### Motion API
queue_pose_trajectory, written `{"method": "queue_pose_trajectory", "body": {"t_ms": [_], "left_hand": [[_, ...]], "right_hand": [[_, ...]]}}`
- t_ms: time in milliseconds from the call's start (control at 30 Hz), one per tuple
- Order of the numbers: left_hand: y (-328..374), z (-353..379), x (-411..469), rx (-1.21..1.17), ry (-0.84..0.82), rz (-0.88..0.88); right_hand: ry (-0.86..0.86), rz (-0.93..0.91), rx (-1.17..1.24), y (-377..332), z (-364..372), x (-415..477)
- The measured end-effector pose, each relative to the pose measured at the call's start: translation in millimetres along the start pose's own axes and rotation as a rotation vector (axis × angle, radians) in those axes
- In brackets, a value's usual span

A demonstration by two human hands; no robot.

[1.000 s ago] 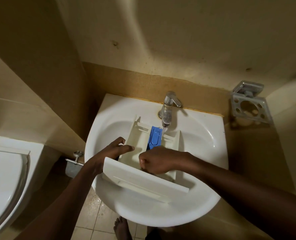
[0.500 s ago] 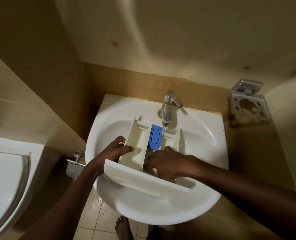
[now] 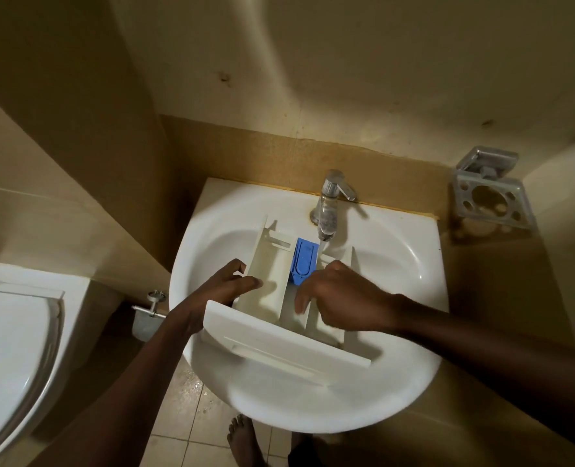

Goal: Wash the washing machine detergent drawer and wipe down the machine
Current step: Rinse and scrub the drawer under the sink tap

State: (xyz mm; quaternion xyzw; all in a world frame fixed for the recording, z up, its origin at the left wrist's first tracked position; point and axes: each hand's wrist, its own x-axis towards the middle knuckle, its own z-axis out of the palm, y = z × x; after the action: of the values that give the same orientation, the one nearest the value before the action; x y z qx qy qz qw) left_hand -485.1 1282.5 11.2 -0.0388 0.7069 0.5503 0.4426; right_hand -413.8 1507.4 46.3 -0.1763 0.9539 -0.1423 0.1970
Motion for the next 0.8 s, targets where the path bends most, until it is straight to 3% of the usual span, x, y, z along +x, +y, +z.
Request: {"method": "queue_pose_trajectory", "body": {"t_ms": [133, 200, 300, 367, 500, 700, 800], "left_hand": [[3.3, -0.5, -0.3, -0.012, 0.010, 0.011], [3.1, -0.7, 1.0, -0.023, 0.009, 0.016], [5.7, 0.2, 2.4, -0.020, 0.001, 0.022], [7.1, 0.6, 3.9, -0.007, 0.004, 0.017], [6.1, 0.3, 5.5, -0.017, -0.019, 0.013], [5.4, 5.3, 4.3, -0.003, -0.009, 0.005], [6.2, 4.9, 3.4, -0.008, -0.015, -0.008]], "right_hand": [[0.397, 0.321, 0.569, 26.3, -16.1, 4.9], [0.450, 0.535, 0.885, 41.9, -17.0, 12.1], [0.524, 0.665, 1.514, 53.4, -13.1, 24.8], [0.552, 0.741, 1.756, 55.5, -10.9, 32.0], [0.442, 0.794, 1.977, 56.4, -5.4, 44.6], [0.364, 0.774, 2.133, 49.5, -5.5, 48.7], [0.247, 0.814, 2.098, 43.1, -9.0, 40.2]]}}
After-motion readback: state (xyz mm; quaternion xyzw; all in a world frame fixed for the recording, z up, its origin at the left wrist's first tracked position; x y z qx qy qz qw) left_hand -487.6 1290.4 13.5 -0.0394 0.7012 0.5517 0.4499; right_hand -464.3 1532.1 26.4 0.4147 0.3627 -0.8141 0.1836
